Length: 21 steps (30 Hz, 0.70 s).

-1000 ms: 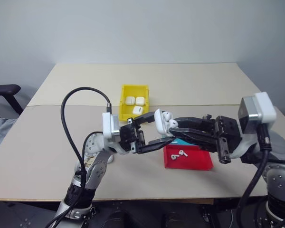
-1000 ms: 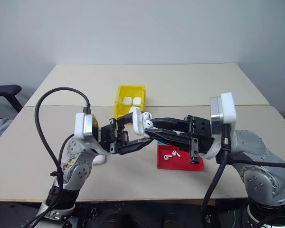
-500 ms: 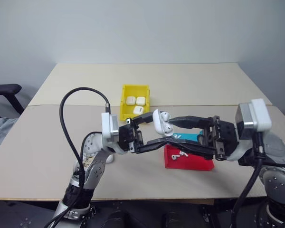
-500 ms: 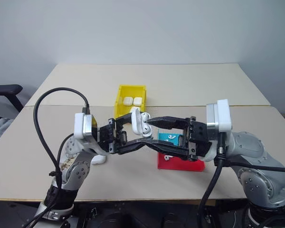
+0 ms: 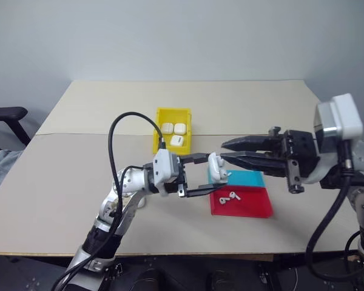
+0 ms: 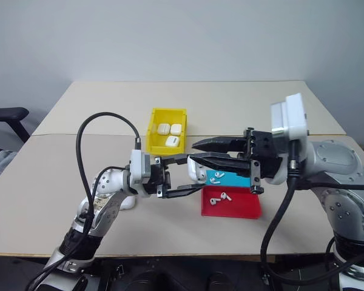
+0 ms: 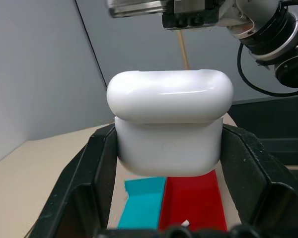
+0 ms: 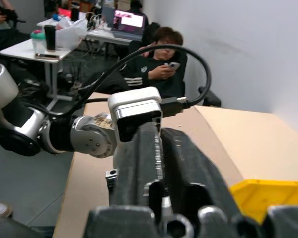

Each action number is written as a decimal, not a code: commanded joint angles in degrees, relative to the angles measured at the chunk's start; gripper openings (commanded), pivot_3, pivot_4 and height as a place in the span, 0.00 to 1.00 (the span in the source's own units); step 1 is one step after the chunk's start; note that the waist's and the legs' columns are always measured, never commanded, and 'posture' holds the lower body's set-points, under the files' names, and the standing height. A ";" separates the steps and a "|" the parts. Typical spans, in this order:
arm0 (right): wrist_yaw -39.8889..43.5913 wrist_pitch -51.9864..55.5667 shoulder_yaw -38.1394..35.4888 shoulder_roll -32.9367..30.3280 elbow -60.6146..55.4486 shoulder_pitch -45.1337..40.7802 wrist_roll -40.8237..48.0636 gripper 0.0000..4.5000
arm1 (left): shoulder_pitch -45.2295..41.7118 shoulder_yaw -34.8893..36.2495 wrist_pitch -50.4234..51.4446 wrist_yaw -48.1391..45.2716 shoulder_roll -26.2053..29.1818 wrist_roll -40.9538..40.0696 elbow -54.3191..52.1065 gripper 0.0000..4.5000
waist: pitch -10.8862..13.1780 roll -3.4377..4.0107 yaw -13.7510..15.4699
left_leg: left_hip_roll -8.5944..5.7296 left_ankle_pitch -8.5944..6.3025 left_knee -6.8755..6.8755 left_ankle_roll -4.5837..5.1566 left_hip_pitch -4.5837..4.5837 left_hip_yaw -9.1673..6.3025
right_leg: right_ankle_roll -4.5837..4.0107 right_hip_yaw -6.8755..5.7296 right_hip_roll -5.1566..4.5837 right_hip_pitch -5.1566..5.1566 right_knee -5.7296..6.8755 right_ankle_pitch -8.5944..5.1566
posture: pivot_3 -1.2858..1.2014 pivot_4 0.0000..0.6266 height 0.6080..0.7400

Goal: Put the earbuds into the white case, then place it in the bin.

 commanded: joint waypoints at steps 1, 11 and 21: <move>0.40 0.55 2.25 -0.95 -0.43 -3.31 -2.44 0.01 | -1.73 -0.37 -1.44 -0.05 -0.63 0.38 -1.06 0.62 | 0.00 0.00 0.00 | 0.00 0.00 0.00 0.00 0.00 0.01 | 0.00 0.01 0.00 -0.02 0.01 0.00 | 0.52 0.24 1.00; 3.51 -2.20 8.73 -2.25 -1.46 -3.18 -13.70 0.01 | -1.10 1.31 -1.52 0.29 0.34 -0.35 -3.05 0.62 | 0.00 0.00 -0.01 | 0.01 0.00 0.03 0.00 -0.16 0.02 | 0.00 0.00 -0.01 -0.17 0.04 0.00 | 0.52 0.24 1.00; 5.52 -3.88 5.14 -4.66 -0.16 -0.56 -15.69 0.01 | -0.07 3.98 -2.62 0.55 0.04 -2.69 -3.34 0.62 | 0.00 0.00 0.01 | 0.00 0.00 0.06 -0.01 -0.20 0.02 | 0.01 -0.04 -0.01 -0.17 0.02 0.01 | 0.52 0.24 1.00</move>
